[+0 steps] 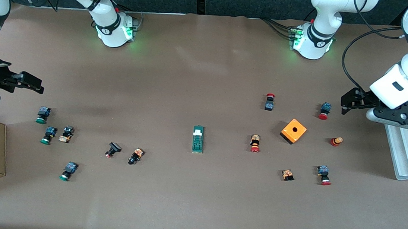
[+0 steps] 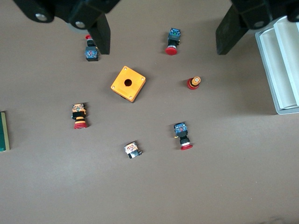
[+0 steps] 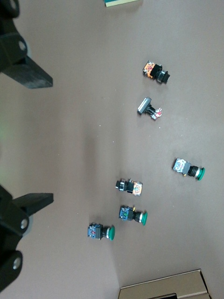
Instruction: Close load switch with both arms
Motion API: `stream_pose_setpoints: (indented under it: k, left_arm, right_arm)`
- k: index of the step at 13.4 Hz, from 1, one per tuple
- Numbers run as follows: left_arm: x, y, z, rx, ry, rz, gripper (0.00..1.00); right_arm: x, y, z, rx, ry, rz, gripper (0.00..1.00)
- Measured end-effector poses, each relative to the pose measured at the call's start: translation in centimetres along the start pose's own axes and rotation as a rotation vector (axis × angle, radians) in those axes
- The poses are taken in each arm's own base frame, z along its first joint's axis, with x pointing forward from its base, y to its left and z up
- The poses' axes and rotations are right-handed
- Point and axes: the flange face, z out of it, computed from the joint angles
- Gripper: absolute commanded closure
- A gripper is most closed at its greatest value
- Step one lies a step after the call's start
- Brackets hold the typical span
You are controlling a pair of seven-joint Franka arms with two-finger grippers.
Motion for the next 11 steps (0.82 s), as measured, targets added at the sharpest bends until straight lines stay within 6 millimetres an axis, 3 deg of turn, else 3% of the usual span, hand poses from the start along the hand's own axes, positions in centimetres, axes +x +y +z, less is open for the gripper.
stream_pose_setpoints:
  k: [11]
  left_arm:
    - [-0.21,-0.11,0.16,-0.001,-0.019,-0.002,0.00]
  right_arm:
    - [0.00,-0.08,0.01,0.000,0.000,-0.002,0.00]
